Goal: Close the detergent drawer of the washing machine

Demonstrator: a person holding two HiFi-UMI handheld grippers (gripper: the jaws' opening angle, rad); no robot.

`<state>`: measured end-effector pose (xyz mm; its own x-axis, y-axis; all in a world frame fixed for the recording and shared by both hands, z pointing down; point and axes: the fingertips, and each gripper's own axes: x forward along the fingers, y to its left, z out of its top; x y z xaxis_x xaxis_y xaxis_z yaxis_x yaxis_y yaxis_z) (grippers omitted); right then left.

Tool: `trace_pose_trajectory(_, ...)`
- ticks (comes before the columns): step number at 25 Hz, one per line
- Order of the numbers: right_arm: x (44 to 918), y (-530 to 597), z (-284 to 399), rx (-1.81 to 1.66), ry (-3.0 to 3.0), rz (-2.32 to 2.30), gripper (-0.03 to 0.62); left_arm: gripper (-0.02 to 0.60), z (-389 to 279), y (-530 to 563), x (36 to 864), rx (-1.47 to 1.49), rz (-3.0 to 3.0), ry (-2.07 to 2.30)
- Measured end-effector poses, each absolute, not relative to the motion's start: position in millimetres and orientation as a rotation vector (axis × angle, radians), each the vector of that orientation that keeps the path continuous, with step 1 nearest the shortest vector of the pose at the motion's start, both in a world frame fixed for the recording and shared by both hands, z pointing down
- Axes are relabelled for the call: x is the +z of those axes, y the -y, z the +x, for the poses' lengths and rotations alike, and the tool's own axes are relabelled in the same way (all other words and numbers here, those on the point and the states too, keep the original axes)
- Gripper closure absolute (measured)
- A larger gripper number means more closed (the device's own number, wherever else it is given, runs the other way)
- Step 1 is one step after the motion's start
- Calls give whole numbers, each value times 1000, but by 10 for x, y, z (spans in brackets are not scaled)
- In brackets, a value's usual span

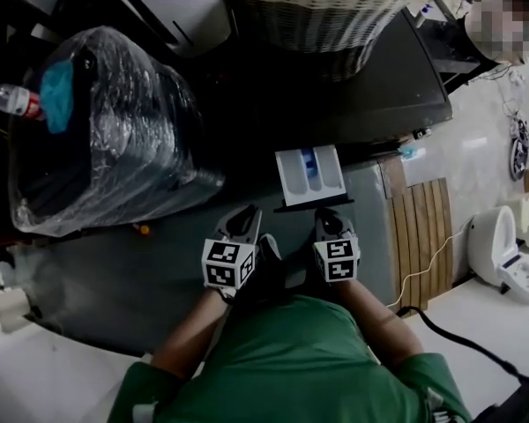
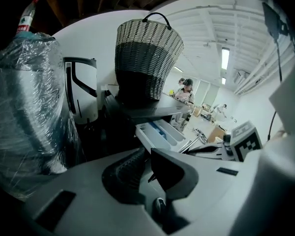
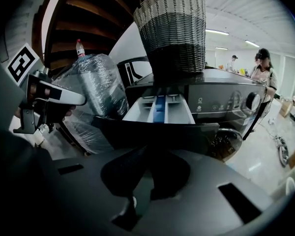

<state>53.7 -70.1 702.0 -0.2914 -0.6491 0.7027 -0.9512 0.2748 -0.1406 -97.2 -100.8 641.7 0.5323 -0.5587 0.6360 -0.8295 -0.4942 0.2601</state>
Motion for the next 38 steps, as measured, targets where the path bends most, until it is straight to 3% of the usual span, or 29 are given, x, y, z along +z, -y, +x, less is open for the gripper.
trace_pose_trajectory(38,6989,2078,434,728,2080,1451,572,528,-1177,1624,6509,623,2132,1190)
